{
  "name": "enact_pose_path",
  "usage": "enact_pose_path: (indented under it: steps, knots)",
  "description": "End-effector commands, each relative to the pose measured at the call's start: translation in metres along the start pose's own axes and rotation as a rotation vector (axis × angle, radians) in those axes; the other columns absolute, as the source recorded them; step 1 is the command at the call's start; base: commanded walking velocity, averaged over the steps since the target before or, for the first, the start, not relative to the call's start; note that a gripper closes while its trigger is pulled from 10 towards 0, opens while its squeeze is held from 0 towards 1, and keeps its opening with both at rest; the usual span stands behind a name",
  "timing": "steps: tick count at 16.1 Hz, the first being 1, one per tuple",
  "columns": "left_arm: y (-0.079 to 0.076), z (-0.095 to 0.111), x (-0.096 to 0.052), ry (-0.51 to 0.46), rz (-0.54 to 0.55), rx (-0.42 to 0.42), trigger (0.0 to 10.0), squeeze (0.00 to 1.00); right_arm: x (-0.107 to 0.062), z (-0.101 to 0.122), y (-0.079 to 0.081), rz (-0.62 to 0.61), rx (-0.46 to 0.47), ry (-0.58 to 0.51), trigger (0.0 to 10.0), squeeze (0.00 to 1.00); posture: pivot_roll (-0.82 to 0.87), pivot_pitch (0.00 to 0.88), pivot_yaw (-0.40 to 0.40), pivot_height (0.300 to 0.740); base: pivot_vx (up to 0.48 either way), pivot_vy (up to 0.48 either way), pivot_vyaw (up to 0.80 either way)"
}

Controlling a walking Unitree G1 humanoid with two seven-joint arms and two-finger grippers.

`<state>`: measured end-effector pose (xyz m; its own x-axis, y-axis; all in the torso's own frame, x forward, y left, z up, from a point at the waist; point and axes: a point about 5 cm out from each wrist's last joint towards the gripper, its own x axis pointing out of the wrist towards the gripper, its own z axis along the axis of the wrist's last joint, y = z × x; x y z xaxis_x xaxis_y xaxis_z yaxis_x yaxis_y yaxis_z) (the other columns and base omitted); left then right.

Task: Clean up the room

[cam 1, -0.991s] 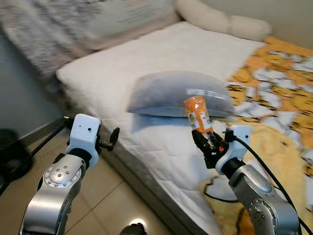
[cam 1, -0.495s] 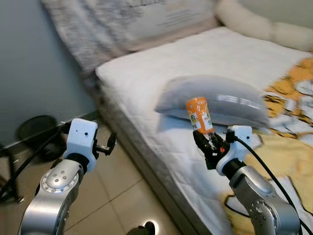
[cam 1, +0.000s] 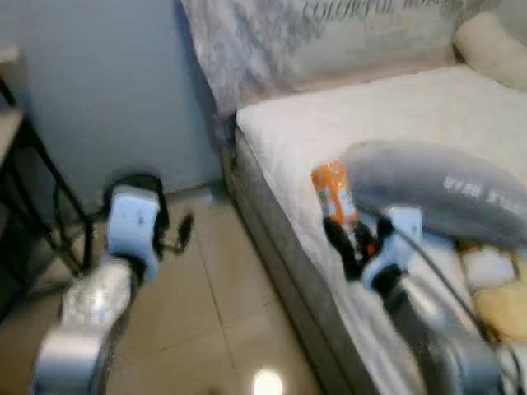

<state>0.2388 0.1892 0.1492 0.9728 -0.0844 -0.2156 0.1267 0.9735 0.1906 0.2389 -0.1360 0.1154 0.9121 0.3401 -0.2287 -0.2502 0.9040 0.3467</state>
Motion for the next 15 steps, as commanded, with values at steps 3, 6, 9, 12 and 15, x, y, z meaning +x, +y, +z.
enact_pose_path:
  steps: [3, 6, 9, 12, 15]
  knots:
    - [-0.002, 0.001, 0.002, -0.003, -0.024, -0.022, 10.0, 0.0, 0.004, 0.005, -0.002, -0.044, 0.024, 0.009, 10.0, 0.0, -0.1, 0.0, 0.023, 0.74, 0.0, 0.0, 0.53]
    - [-0.001, 0.001, 0.002, -0.008, -0.025, -0.03, 10.0, 0.0, 0.005, 0.006, -0.003, -0.058, -0.001, 0.007, 10.0, 0.0, -0.1, 0.0, 0.021, 0.74, 0.084, 0.0, 0.0]
    - [0.001, 0.0, 0.002, -0.008, -0.016, -0.035, 10.0, 0.0, 0.006, 0.008, -0.006, -0.106, -0.107, -0.009, 10.0, 0.0, -0.09, 0.0, 0.018, 0.74, 0.259, 0.0, 0.0]
    - [0.003, -0.001, 0.003, -0.011, -0.015, -0.029, 10.0, 0.0, 0.013, 0.007, -0.009, -0.153, -0.26, 0.018, 10.0, 0.0, -0.08, 0.0, 0.015, 0.74, 0.257, 0.0, 0.0]
    - [0.005, 0.001, 0.003, -0.013, -0.022, -0.022, 10.0, 0.0, 0.014, 0.005, -0.002, -0.071, -0.191, 0.022, 10.0, 0.0, -0.08, 0.0, 0.012, 0.74, 0.257, 0.0, 0.0]
